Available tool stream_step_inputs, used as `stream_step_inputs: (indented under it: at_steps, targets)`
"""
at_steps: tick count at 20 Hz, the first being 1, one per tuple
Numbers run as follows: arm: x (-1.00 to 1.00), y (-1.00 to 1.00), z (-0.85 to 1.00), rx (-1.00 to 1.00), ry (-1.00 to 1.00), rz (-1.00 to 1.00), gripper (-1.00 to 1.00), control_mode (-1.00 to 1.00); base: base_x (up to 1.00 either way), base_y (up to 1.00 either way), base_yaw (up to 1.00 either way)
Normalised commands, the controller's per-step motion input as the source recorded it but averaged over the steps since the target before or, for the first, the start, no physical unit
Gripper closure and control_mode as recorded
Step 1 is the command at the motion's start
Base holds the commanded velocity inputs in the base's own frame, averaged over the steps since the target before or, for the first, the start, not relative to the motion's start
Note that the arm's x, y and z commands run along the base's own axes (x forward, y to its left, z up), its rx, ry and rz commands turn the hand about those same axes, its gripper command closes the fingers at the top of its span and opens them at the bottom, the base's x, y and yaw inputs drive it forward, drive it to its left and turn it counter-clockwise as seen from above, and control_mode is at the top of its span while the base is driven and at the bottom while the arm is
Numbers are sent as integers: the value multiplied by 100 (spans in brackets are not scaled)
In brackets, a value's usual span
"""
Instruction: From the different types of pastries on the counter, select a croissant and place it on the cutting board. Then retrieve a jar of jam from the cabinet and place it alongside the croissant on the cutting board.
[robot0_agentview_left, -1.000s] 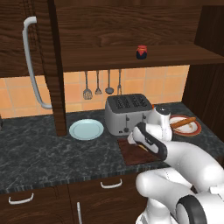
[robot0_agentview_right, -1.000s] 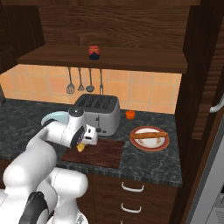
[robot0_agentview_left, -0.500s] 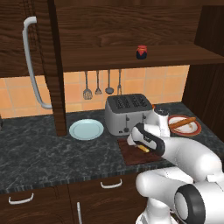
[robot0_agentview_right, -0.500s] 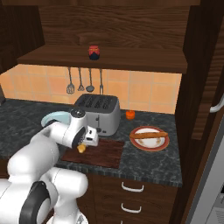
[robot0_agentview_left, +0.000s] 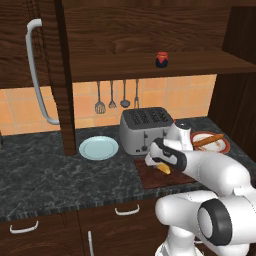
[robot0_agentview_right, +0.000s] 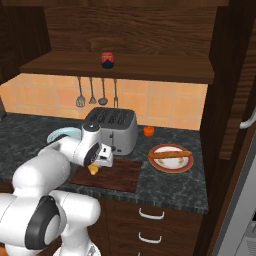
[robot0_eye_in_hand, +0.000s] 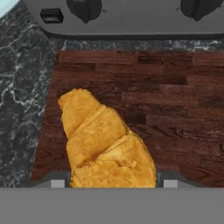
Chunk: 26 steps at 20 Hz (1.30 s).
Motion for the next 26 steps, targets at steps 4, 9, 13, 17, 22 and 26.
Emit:
stream_step_inputs:
  at_steps: [4, 9, 13, 17, 22, 26]
  targets:
    - [0, 0, -15, 0, -1, 0, 100, -100, 0, 0, 0]
    - [-7, 3, -25, -1, -1, 0, -100, -100, 0, 0, 0]
    - [0, 0, -6, 0, -12, 1, -100, -100, 0, 0, 0]
    - [0, 0, -1, 0, -4, 1, -100, -100, 0, 0, 0]
    - [-1, 0, 2, 0, 0, 0, -100, -100, 0, 0, 0]
    - [-2, -2, 66, -1, -6, 0, -100, -100, 0, 0, 0]
